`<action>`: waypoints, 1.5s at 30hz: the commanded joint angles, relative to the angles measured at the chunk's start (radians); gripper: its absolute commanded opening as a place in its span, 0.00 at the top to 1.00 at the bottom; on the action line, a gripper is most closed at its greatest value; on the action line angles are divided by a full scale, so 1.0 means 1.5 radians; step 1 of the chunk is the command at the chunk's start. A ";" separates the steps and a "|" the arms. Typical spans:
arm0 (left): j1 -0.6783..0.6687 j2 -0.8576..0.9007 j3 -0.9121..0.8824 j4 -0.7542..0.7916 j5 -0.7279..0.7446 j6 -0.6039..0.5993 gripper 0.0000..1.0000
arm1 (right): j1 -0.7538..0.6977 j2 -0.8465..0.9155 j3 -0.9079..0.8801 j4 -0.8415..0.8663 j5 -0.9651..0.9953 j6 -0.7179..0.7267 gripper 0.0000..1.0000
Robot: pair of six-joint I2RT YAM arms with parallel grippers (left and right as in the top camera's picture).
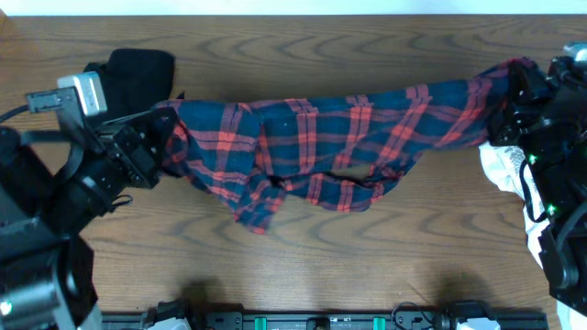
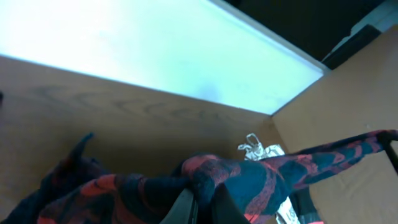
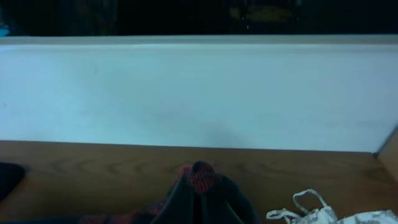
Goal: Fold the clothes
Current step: 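Lift the shirt with both grippers and stretch it apart, then lower the stretched shirt onto the table center with both grippers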
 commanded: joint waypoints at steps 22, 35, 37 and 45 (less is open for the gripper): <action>-0.062 0.254 0.027 0.293 -0.062 0.013 0.94 | -0.009 0.286 0.002 0.209 0.056 -0.097 0.99; -0.098 0.507 0.084 0.746 -0.176 -0.058 0.94 | -0.012 0.434 0.067 0.490 0.153 -0.093 0.99; -0.098 0.507 0.100 0.747 -0.202 -0.036 0.94 | -0.017 0.434 0.078 0.499 0.158 -0.098 0.99; -0.098 0.507 0.137 0.749 -0.252 0.017 0.94 | -0.054 0.440 0.111 0.530 0.158 -0.098 0.99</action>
